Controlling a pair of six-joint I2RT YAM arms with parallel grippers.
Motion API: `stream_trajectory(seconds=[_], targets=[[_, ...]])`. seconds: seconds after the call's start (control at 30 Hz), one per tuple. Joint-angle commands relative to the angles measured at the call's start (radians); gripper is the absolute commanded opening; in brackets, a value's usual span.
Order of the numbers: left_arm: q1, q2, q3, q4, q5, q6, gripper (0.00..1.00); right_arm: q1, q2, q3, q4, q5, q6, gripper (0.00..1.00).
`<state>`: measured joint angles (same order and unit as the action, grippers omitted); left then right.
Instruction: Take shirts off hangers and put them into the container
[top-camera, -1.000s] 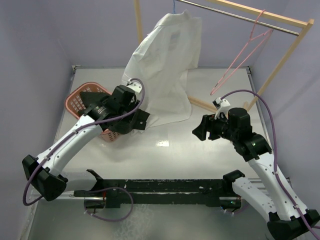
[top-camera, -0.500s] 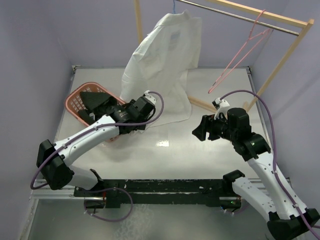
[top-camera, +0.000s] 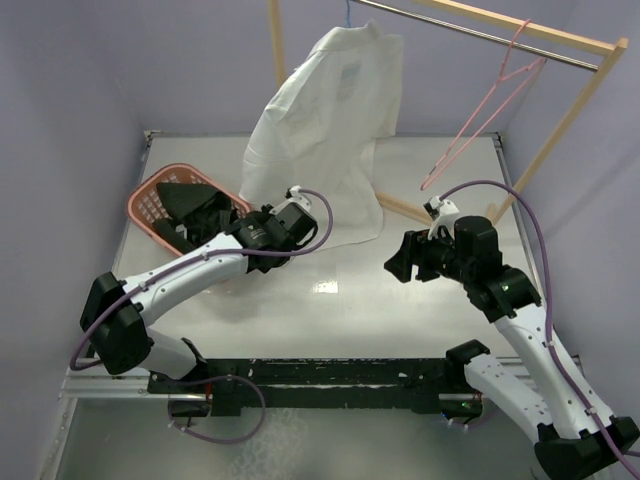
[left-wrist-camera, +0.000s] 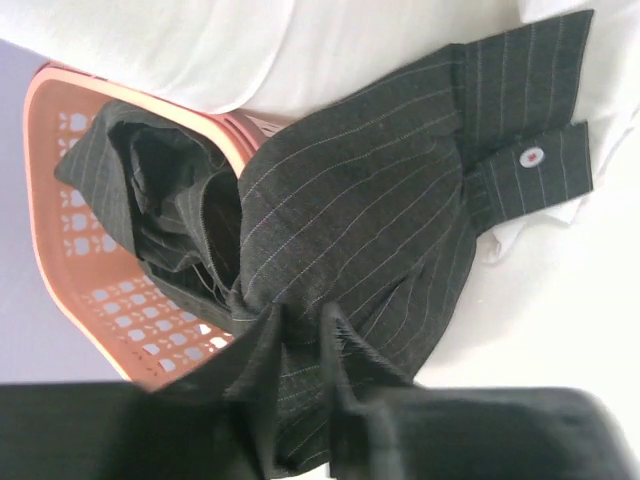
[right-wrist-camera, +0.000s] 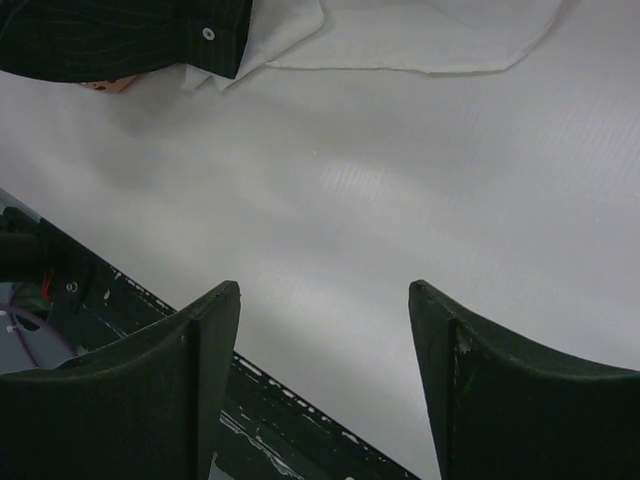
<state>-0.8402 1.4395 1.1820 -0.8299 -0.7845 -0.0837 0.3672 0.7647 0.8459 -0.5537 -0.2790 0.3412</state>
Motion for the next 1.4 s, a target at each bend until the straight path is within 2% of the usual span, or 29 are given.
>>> stream_trajectory(seconds=[0.0,0.03,0.07,0.3,0.63,0.77,0.83,0.97,1.07,1.17,1.27,1.37], targets=[[-0.003,0.035,-0.014,-0.006,-0.011,-0.019,0.12,-0.001,-0.007,-0.004,0.034,0.004,0.004,0.70],[-0.006,0.038,-0.012,-0.009,-0.013,-0.021,0.01,-0.001,-0.008,-0.002,0.033,0.004,0.004,0.70],[-0.007,0.041,-0.012,-0.010,-0.015,-0.025,0.00,-0.001,-0.007,-0.002,0.033,0.004,0.004,0.70],[-0.016,0.011,0.019,-0.017,-0.041,-0.056,0.00,-0.001,-0.007,-0.005,0.034,0.008,0.004,0.70],[-0.014,-0.239,0.105,0.102,-0.039,-0.073,0.00,-0.001,-0.001,-0.004,0.037,0.002,0.005,0.70],[-0.008,-0.289,0.126,0.172,-0.148,-0.007,0.00,-0.001,0.000,-0.004,0.041,-0.004,0.009,0.70],[0.033,-0.275,0.160,0.183,-0.196,0.028,0.00,-0.001,0.002,-0.002,0.041,-0.006,0.010,0.70],[0.203,-0.248,0.256,0.186,-0.111,0.069,0.00,-0.001,0.004,0.002,0.039,-0.007,0.009,0.70],[0.265,-0.239,0.295,0.253,-0.111,0.139,0.00,-0.001,0.004,0.001,0.040,-0.005,0.009,0.70],[0.327,-0.211,0.343,0.241,-0.106,0.155,0.00,-0.001,0.006,-0.002,0.040,-0.006,0.007,0.70],[0.412,-0.201,0.332,0.228,-0.091,0.145,0.00,-0.001,0.005,-0.008,0.044,-0.011,0.010,0.70],[0.461,-0.229,0.241,0.263,-0.093,0.125,0.00,-0.001,0.003,-0.012,0.045,-0.012,0.010,0.70]])
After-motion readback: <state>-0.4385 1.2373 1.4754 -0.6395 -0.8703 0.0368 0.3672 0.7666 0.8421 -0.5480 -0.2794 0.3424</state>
